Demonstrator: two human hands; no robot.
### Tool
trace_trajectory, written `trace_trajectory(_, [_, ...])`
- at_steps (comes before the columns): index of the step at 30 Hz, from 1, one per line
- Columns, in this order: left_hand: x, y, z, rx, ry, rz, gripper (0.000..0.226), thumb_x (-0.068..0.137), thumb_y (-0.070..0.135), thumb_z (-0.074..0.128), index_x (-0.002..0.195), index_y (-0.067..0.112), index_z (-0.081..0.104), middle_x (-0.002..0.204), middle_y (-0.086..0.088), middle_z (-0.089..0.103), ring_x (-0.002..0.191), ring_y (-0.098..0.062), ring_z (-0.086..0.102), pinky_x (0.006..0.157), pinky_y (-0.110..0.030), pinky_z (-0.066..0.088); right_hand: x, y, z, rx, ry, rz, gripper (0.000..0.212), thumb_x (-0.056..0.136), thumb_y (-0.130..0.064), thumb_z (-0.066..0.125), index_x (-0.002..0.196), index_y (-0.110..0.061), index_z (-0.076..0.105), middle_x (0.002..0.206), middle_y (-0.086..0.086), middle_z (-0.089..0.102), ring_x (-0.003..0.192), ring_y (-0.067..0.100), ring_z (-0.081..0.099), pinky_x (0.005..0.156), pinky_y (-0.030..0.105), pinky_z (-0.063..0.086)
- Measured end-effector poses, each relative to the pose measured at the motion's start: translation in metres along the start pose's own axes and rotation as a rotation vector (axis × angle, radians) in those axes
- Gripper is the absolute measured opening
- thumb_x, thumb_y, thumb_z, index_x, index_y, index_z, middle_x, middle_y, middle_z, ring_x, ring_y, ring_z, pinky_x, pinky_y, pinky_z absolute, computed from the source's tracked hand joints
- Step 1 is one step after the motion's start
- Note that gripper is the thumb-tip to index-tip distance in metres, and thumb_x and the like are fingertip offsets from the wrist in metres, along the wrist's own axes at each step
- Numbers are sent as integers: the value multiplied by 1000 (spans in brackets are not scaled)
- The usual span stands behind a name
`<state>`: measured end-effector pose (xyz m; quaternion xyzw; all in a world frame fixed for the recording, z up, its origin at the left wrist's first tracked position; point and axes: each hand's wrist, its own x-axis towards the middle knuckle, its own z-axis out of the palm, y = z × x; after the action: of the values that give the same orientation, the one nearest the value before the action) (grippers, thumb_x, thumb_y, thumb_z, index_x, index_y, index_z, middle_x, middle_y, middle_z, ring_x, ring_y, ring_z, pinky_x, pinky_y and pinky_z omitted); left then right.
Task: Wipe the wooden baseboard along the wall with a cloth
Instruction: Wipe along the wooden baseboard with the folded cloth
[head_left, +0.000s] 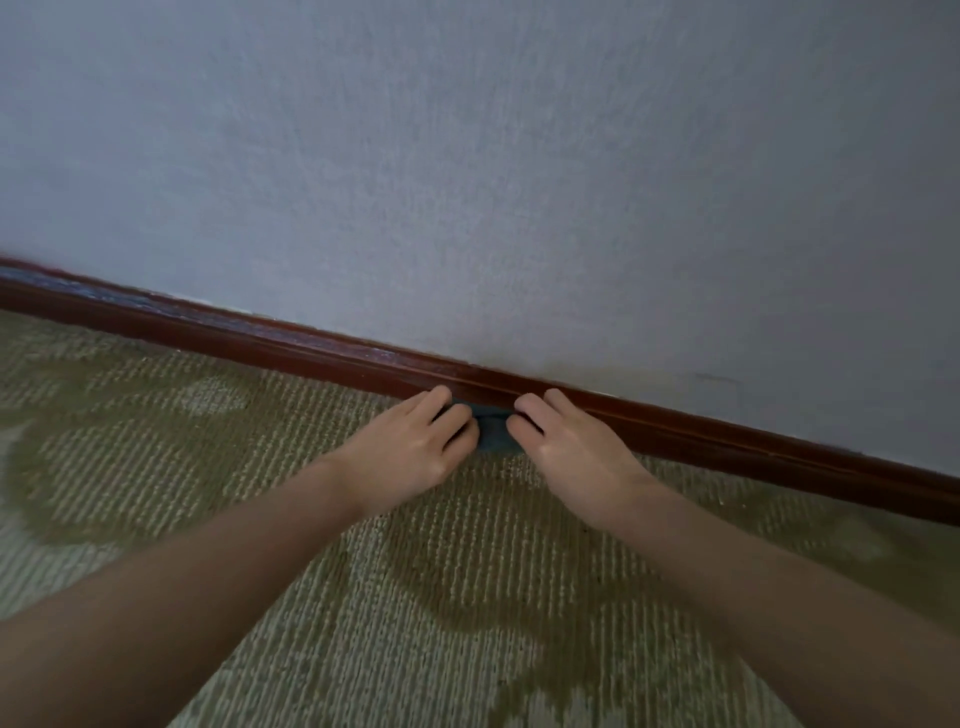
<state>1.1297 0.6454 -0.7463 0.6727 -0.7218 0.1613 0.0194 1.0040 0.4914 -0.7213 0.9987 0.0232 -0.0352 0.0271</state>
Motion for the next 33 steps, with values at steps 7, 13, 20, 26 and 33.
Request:
trace_trajectory(7, [6, 4, -13, 14, -105, -4, 23, 77, -1, 59, 98, -7, 67, 81, -13, 61, 72, -27, 57, 66, -35, 52, -7, -1, 12, 111, 179, 4, 47, 42, 16, 78, 87, 8, 68, 78, 18, 62, 66, 31, 60, 47, 28, 46])
trace_trajectory(13, [18, -1, -38, 26, -199, -10, 30, 74, -2, 53, 100, -10, 65, 84, -17, 62, 74, -31, 58, 68, -38, 53, -9, 1, -5, 178, 190, 55, 46, 40, 12, 80, 84, 5, 69, 78, 16, 62, 66, 30, 59, 49, 28, 45])
trace_trajectory(20, [26, -11, -23, 39, -169, -9, 33, 82, -1, 39, 98, -10, 66, 86, -18, 64, 75, -31, 61, 67, -37, 53, -4, 7, 5, 199, 254, 108, 38, 48, 13, 79, 84, 8, 69, 77, 19, 62, 72, 32, 61, 53, 30, 49])
trace_trajectory(26, [21, -33, 14, 86, -97, -23, 35, 84, 1, 37, 96, -12, 67, 86, -23, 64, 74, -34, 63, 67, -38, 54, 26, 8, 33, 166, 394, 146, 35, 57, 12, 75, 91, 11, 68, 82, 23, 62, 76, 34, 62, 60, 34, 51])
trace_trajectory(33, [4, -36, 43, -18, -8, -61, 31, 84, -3, 41, 101, -14, 64, 93, -27, 65, 79, -36, 64, 73, -40, 55, 32, 0, 57, 137, 476, 139, 31, 73, 10, 49, 98, 10, 67, 85, 22, 64, 78, 32, 61, 62, 33, 51])
